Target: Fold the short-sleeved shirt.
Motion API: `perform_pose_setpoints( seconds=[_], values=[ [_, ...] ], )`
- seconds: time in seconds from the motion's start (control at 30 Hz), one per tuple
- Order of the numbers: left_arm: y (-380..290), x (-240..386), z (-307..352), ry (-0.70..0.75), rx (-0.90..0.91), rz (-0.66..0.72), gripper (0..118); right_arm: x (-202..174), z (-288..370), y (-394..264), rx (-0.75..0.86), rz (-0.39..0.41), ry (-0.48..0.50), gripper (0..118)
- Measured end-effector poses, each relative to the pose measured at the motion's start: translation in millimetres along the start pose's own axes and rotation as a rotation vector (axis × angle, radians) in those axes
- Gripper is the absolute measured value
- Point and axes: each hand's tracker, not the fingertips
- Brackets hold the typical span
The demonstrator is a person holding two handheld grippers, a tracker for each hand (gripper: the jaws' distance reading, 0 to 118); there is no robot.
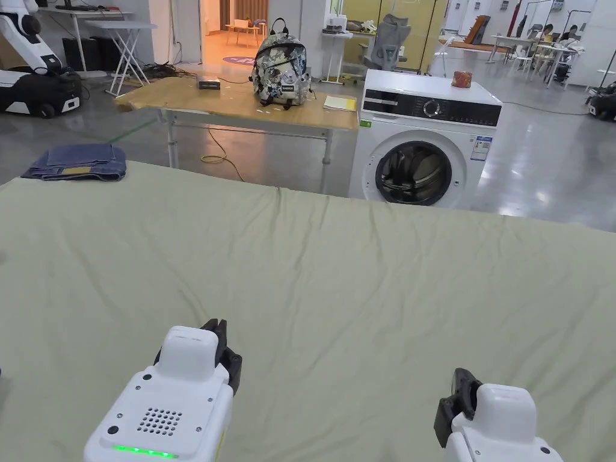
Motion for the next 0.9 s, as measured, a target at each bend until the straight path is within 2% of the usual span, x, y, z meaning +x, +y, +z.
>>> perform_pose_setpoints(
  seconds=[0.27,0.43,0.9],
  values=[
    [1.9,6.0,6.0,-0.006,0.051,-0.005,1,0.4,0.0,1.0,0.095,0.009,-0.022,0],
    [-0.2,-5.1,8.2,0.035,0.067,0.048,1,1.3,-2.6,1.5,0.108,0.006,-0.028,0],
    [7.6,-26.6,1.7,0.069,0.056,0.036,1,10.2,-3.6,8.1,0.120,-0.007,-0.046,0]
  ],
)
